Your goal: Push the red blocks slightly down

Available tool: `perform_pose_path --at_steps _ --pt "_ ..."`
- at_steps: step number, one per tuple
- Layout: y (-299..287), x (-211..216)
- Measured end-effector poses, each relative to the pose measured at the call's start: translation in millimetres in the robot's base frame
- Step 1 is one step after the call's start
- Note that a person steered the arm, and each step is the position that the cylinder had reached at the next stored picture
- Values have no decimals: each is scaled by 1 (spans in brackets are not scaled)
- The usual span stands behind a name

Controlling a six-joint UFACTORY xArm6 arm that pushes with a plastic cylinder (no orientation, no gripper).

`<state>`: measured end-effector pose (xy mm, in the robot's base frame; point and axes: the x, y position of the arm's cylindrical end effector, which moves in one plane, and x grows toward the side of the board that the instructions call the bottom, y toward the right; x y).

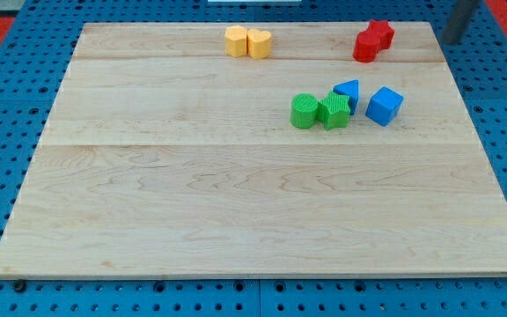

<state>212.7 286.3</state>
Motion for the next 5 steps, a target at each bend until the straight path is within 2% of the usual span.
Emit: perform_pose_path --at_steps 1,2,3,4,5 --pt "-43 -22" --pt "-87 -20" --pt "-172 -14" --pt "-162 -20" --pt "-117 -19"
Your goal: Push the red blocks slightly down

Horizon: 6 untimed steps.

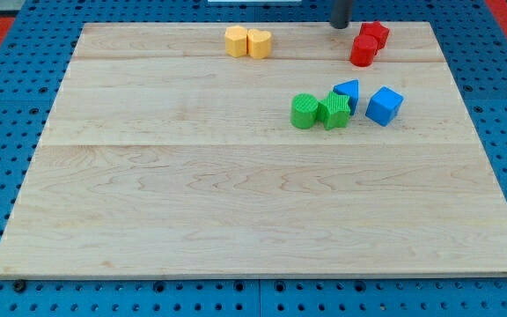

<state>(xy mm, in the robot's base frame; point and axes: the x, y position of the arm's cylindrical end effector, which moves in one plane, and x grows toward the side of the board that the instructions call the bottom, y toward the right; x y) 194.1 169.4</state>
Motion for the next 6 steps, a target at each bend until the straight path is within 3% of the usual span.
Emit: perform_pose_path --at_steps 1,2,4,6 --pt "89 5" --pt "103 13" --pt "17 34" --pt "24 65"
